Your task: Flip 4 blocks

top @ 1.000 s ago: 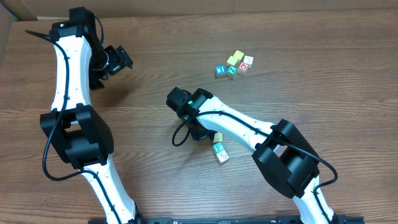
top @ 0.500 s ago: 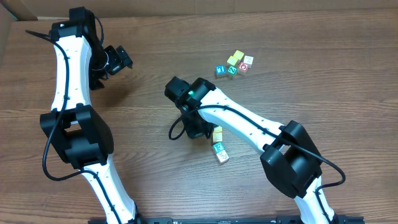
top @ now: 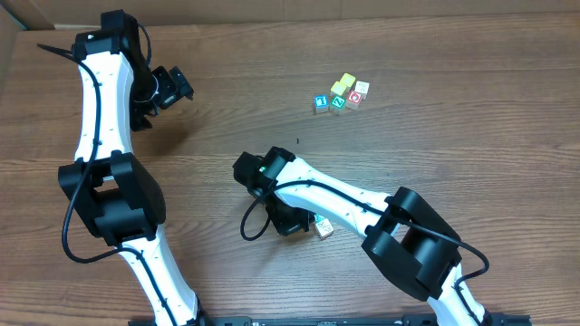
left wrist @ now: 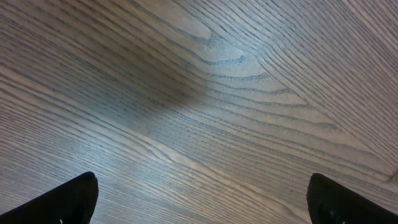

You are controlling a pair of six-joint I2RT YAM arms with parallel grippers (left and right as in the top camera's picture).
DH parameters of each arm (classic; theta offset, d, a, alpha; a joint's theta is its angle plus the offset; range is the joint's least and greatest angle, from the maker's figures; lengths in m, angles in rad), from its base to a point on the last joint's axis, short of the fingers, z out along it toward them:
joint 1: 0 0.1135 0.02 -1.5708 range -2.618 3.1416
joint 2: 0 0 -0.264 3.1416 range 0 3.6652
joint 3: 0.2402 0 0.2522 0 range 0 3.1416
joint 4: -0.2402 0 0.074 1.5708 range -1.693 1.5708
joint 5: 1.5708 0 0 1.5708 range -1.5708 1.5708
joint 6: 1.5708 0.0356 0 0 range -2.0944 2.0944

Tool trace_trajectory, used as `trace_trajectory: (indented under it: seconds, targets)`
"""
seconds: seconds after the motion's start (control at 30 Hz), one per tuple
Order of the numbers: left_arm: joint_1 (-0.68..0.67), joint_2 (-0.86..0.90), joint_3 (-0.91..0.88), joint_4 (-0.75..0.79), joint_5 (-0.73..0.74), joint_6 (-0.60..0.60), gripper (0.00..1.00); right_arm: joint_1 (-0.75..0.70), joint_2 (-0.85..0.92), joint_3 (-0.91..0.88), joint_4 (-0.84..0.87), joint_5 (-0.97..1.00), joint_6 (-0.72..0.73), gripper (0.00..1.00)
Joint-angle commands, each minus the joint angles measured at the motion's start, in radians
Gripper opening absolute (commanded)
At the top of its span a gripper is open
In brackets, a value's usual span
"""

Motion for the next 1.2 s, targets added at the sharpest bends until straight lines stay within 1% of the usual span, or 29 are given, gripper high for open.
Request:
trace_trajectory:
  seconds: [0.0, 0.1, 0.17, 0.33, 0.43, 0.8, 0.9, 1.03, 1.17]
  targets:
    - [-0.008, -0.009, -0.003, 0.003, -0.003, 0.008, 1.00, -0.005, -0.032, -0.052, 0.042, 0.029, -0.048, 0.04]
    - [-0.008, -0.009, -0.003, 0.003, -0.003, 0.008, 1.00, -0.005, -0.032, -0.083, 0.114, 0.039, -0.101, 0.04]
    - [-0.008, -0.009, -0.003, 0.003, -0.003, 0.008, 1.00, -0.005, -0.032, -0.084, 0.128, 0.071, -0.104, 0.04]
    - [-0.008, -0.009, -0.003, 0.003, -0.003, 0.008, 1.00, -0.005, -0.032, -0.084, 0.145, 0.124, -0.106, 0.04]
    - [-0.008, -0.009, -0.003, 0.003, -0.003, 0.008, 1.00, -0.005, -0.032, -0.084, 0.146, 0.127, -0.129, 0.04]
    - [-0.008, -0.009, -0.003, 0.003, -0.003, 0.008, 1.00, -0.005, -0.032, -0.084, 0.153, 0.143, -0.144, 0.04]
    - [-0.008, -0.009, -0.003, 0.003, -0.003, 0.008, 1.00, -0.005, -0.032, -0.078, 0.145, 0.111, -0.158, 0.04]
    - [-0.008, -0.009, -0.003, 0.003, -0.003, 0.008, 1.00, -0.004, -0.032, -0.063, 0.145, 0.018, -0.181, 0.04]
    - [-0.008, -0.009, -0.003, 0.003, -0.003, 0.008, 1.00, -0.004, -0.032, -0.064, 0.143, 0.013, -0.180, 0.04]
